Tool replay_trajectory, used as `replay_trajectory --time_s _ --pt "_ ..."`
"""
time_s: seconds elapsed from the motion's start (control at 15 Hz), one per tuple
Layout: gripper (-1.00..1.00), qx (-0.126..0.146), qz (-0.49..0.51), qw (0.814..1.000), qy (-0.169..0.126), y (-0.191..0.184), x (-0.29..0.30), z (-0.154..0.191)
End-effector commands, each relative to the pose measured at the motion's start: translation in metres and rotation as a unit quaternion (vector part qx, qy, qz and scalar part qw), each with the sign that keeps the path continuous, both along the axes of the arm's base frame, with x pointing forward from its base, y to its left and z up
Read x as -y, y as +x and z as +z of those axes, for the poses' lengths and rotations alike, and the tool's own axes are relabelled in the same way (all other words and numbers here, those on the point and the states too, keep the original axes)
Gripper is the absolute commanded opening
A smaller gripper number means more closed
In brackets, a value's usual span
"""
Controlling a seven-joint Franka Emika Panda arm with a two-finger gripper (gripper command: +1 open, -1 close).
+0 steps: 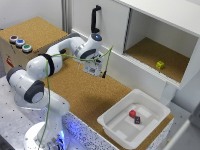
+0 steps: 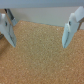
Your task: Grasp the drawer handle and open it
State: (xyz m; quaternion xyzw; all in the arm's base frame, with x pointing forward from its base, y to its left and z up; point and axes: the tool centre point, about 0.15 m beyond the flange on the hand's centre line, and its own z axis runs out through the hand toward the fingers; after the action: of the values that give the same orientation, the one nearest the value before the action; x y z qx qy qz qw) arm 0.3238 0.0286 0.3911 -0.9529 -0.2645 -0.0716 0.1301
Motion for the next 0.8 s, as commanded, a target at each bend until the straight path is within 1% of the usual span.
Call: replay_trajectory --time_s 0.0,0.33,0.4,0.47,0.53,0.6,0.73 --pt "1.00 0.007 -0.008 1.000 -0.001 0.003 -0.011 -0.003" --pt "1.00 0.007 -0.008 1.000 -0.001 0.003 -0.011 -0.003" --pt "1.00 0.000 0.000 1.000 0.000 0.000 -0.002 0.000" --pt "1.00 0.004 -0.001 1.000 0.015 -0.001 -0.006 -0.001" --pt "1.00 0.000 -0.003 1.000 0.014 -0.004 -0.013 -0.003" --pt "1.00 -0.002 -0.009 1.000 0.024 -0.007 -0.021 0.001" --pt "1.00 0.001 -0.016 1.000 0.025 -0.009 -0.048 0.012"
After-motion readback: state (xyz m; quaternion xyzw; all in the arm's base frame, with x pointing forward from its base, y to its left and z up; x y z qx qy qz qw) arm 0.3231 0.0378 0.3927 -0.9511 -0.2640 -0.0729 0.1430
